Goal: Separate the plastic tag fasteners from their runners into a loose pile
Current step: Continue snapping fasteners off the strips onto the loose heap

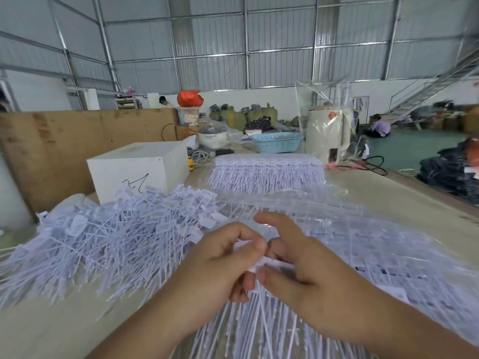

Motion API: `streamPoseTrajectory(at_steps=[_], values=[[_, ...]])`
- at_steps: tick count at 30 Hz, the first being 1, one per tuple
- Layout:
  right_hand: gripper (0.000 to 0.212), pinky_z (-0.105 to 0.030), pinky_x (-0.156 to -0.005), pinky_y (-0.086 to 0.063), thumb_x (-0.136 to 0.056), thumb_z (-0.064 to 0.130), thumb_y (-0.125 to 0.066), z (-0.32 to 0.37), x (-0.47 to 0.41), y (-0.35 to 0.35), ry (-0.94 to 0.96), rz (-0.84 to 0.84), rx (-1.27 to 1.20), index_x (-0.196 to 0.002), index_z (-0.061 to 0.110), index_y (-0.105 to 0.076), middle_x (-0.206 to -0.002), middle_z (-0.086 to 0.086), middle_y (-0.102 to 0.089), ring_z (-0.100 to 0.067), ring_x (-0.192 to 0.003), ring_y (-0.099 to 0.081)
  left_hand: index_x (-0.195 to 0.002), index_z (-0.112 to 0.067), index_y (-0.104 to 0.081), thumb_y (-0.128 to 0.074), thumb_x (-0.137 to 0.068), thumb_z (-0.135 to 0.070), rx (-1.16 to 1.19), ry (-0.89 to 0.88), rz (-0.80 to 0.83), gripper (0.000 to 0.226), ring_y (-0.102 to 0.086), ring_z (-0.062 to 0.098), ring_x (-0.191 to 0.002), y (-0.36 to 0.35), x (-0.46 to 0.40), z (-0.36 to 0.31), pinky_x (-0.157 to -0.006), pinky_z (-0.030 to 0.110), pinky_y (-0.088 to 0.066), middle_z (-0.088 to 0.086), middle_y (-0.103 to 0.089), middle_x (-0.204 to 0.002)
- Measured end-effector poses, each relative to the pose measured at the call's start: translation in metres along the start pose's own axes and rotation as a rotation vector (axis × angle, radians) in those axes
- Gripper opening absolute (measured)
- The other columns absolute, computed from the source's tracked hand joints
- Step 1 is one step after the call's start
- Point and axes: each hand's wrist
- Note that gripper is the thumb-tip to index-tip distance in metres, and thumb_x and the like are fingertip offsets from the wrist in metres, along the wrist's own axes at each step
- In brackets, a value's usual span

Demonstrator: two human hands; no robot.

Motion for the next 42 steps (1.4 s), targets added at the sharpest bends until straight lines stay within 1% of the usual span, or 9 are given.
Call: streamPoseTrajectory(at_steps=[2,6,10,17,31,35,38,40,42], values=[[0.055,-0.05,-0.073,-0.053,-0.097,0.029,-0.054,-0.005,-0.002,0.002,0.008,0.0,0.029,-0.137,0.048,-0.023,-0.085,0.016,-0.066,-0.023,-0.065,-0.063,-0.083,-0.027,-0.069,-0.068,-0.078,-0.041,-0.082,0.006,0.006,0.015,-0.05,0.011,-0.04,0.001,-0.001,0.004,-0.044,0.02,-0.042,0.002,-0.056,-0.05],[0.053,-0.023,-0.058,-0.045,-0.096,0.035,-0.055,-0.01,-0.004,0.005,-0.011,0.02,0.088,-0.135,0.051,-0.023,-0.076,0.025,-0.061,-0.009,-0.056,-0.057,-0.083,-0.03,-0.068,-0.062,-0.088,-0.034,-0.184,0.023,0.018,0.009,-0.05,0.013,-0.041,0.003,-0.001,0.008,-0.046,0.02,-0.042,0.002,-0.06,-0.051],[0.01,-0.026,-0.052,-0.04,-0.09,0.046,-0.057,-0.012,0.0,0.014,-0.136,0.089,0.185,-0.097,0.042,-0.05,-0.07,0.016,-0.056,-0.006,-0.053,-0.051,-0.08,-0.033,-0.067,-0.056,-0.095,-0.028,-0.287,0.013,-0.002,0.019,-0.05,0.009,-0.041,0.004,0.0,0.01,-0.046,0.018,-0.04,0.002,-0.061,-0.051],[0.033,-0.022,-0.051,-0.032,-0.091,0.051,-0.058,-0.012,0.005,0.019,-0.193,0.181,0.193,-0.067,0.031,-0.049,-0.06,0.017,-0.051,-0.004,-0.05,-0.043,-0.079,-0.031,-0.069,-0.062,-0.075,-0.048,-0.295,0.029,0.038,0.02,-0.048,0.006,-0.037,0.005,0.001,0.007,-0.045,0.015,-0.039,0.0,-0.058,-0.046],[0.034,-0.035,-0.052,-0.037,-0.091,0.05,-0.049,0.009,0.006,-0.004,-0.092,-0.263,0.188,-0.075,0.02,-0.05,-0.052,0.004,-0.044,-0.011,-0.047,-0.04,-0.066,-0.017,-0.066,-0.07,-0.063,-0.037,0.288,-0.046,-0.171,0.021,-0.033,0.011,-0.029,-0.018,-0.002,0.0,-0.036,0.02,-0.037,0.012,-0.042,-0.044],[0.032,-0.022,-0.039,-0.025,-0.089,0.046,-0.055,0.009,0.002,0.01,-0.149,-0.483,-0.193,-0.074,0.018,-0.054,-0.042,0.008,-0.032,-0.005,-0.036,-0.025,-0.067,-0.016,-0.067,-0.068,-0.068,-0.025,0.494,0.023,-0.215,0.01,-0.032,0.01,-0.031,-0.012,-0.002,0.003,-0.034,0.024,-0.036,0.009,-0.042,-0.049],[0.026,-0.019,-0.039,-0.025,-0.088,0.044,-0.058,0.007,0.007,0.021,-0.145,-0.332,-0.212,-0.073,0.024,-0.05,-0.044,0.006,-0.034,-0.003,-0.036,-0.027,-0.069,-0.017,-0.066,-0.063,-0.076,-0.028,0.333,0.035,-0.17,0.013,-0.036,0.013,-0.034,0.001,-0.003,0.007,-0.041,0.024,-0.038,0.009,-0.046,-0.049],[0.014,-0.02,-0.043,-0.031,-0.09,0.048,-0.058,0.006,0.008,0.013,-0.13,-0.125,-0.055,-0.093,0.039,-0.048,-0.058,0.0,-0.054,-0.004,-0.04,-0.039,-0.073,-0.021,-0.066,-0.061,-0.081,-0.034,0.063,-0.012,-0.093,0.016,-0.045,0.016,-0.034,0.003,-0.003,0.009,-0.044,0.021,-0.036,0.009,-0.051,-0.047],[0.027,-0.023,-0.051,-0.037,-0.092,0.05,-0.055,0.003,0.006,0.004,-0.108,-0.006,0.154,-0.11,0.048,-0.036,-0.075,0.003,-0.062,-0.003,-0.052,-0.051,-0.077,-0.025,-0.069,-0.065,-0.089,-0.037,-0.045,-0.034,-0.023,0.017,-0.051,0.018,-0.036,0.003,-0.002,0.011,-0.042,0.016,-0.037,0.012,-0.055,-0.048]])
Point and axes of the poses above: each hand's wrist, its own x-axis away from the middle knuckle, its own y-axis out of the back of the hand, z = x × y
